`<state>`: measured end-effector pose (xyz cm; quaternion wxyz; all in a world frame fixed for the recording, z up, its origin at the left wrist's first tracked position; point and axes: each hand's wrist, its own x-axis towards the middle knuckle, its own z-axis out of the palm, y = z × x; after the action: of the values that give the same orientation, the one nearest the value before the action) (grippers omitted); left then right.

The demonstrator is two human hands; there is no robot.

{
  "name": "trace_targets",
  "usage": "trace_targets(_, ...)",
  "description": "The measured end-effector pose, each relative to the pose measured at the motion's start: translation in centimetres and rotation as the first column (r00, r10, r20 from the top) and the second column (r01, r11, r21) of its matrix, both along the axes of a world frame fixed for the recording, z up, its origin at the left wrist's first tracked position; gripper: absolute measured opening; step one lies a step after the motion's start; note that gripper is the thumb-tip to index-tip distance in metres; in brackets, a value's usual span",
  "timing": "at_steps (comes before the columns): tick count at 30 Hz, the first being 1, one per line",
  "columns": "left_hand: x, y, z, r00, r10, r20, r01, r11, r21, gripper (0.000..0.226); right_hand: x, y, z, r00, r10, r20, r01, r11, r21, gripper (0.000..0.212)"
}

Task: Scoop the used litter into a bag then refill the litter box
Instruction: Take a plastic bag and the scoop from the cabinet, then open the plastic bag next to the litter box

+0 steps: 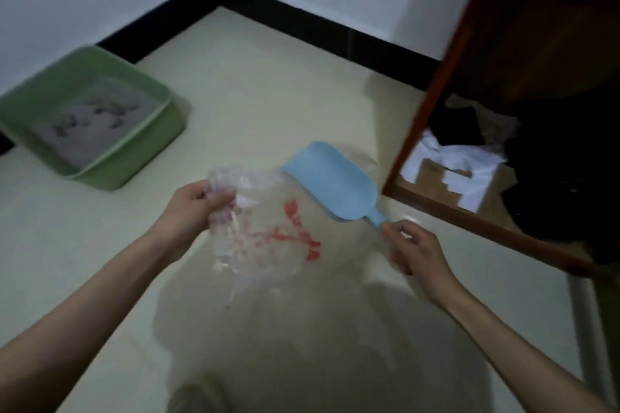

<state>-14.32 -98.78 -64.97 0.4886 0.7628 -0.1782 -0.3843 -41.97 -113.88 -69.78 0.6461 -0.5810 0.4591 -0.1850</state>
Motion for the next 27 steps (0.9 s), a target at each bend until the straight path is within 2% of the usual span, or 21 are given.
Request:
trace_targets(4, 6.0, 3.8, 1.8, 0.968, 0.249, 0.014, -0.245, 0.960, -0.134, 0.010, 7.3, -2.0, 2.3, 0.986, 0.169, -0.012, -0.169, 0.986, 0.006, 0.026)
trace_targets(6, 7.5, 3.9, 2.0, 0.955, 0.296, -0.008, -0.293, 0.940, -0.172, 0.014, 10.0, -2.5, 3.5, 0.984, 0.175, -0.013, -0.175, 0.984, -0.009, 0.027)
trace_targets(12, 13.5, 1.7, 4.7, 0.944, 0.326, -0.047, -0.326, 0.904, -0.277, 0.014, 20.7, -2.4, 8.4, 0.996, 0.078, 0.036, -0.076, 0.996, -0.043, 0.029)
trace_targets(19, 23.5, 6.0, 15.3, 0.887, 0.462, 0.022, -0.411, 0.808, -0.423, 0.015, 34.3, -0.9, 17.5, 0.998, 0.033, 0.050, -0.028, 0.995, -0.095, 0.032)
trace_targets(24, 29.6, 10.2, 21.8, 0.805, 0.569, 0.170, -0.431, 0.756, -0.493, 0.019, 42.2, 0.3, 22.8, 0.989, 0.146, -0.007, -0.145, 0.974, -0.173, 0.034)
trace_targets(27, 32.3, 10.8, 22.9, 0.764, 0.604, 0.226, -0.444, 0.747, -0.495, 0.016, 46.2, 0.2, 23.7, 0.977, 0.215, -0.019, -0.214, 0.954, -0.211, 0.027)
